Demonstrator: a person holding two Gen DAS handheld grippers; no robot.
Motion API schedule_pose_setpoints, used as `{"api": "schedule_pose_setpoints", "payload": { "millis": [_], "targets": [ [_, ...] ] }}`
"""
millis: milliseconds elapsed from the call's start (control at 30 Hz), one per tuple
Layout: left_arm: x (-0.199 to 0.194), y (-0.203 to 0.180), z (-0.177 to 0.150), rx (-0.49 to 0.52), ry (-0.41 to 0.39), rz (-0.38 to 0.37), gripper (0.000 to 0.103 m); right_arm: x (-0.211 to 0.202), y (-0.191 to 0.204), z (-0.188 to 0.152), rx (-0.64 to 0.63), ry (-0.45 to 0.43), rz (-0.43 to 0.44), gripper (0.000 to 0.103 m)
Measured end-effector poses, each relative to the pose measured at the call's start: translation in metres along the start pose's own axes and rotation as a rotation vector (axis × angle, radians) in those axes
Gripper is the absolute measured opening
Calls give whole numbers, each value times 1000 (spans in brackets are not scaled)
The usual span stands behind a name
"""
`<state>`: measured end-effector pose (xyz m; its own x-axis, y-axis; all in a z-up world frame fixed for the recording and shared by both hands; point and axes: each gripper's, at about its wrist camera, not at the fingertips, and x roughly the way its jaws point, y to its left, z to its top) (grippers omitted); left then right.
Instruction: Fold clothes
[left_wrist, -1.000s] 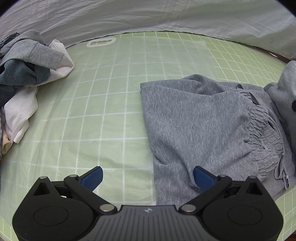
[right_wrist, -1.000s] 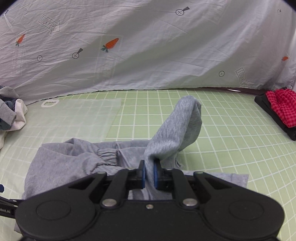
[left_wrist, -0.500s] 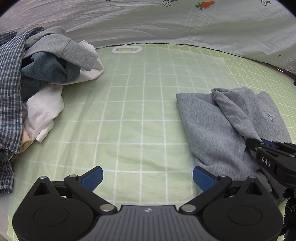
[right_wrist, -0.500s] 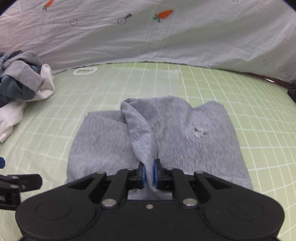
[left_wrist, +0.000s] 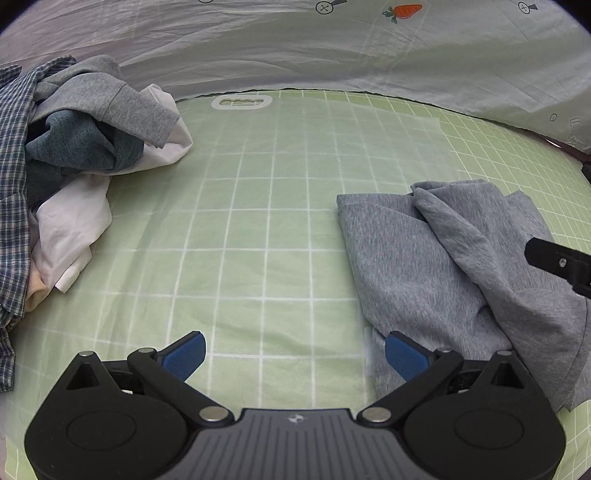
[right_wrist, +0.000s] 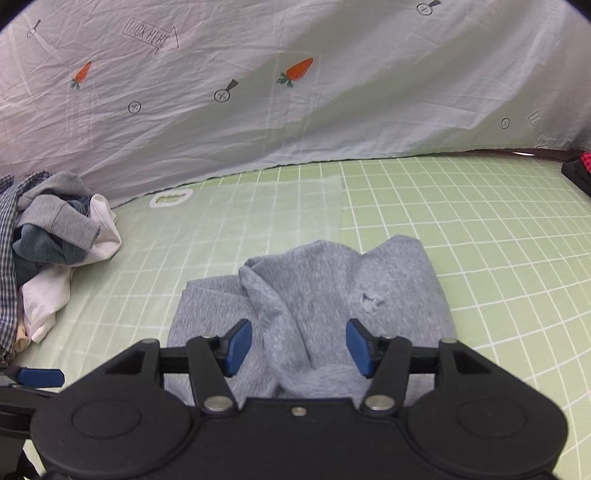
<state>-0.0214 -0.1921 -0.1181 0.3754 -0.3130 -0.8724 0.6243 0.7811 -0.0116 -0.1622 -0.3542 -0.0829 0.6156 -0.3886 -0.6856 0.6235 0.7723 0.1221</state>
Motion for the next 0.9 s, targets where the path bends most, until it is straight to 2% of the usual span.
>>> {"api": "schedule_pose_setpoints", "payload": {
  "millis": [67,300,500,700,800,867,900],
  "targets": [
    [1,-8,4,5,-6,-4,102,-7,-14,5,2,-21,-47,73],
    [4,-46,18,36,-16,-28,102,-10,-76,8,61,-2,-189,80],
    [7,-86,33,28,-24,-63,101,1,-124,6,62,48,-239,83],
    [17,-119,39,-14,11,-134,82,16,-154,12,48,84,-218,83],
    [25,-134,41,-35,35,-168,76,25,-164,16,40,99,-203,83],
    [34,-137,39,-53,69,-166,63,31,-171,19,34,108,-193,83],
    [39,-138,38,-66,89,-169,48,33,-175,20,31,113,-187,83]
  ]
}}
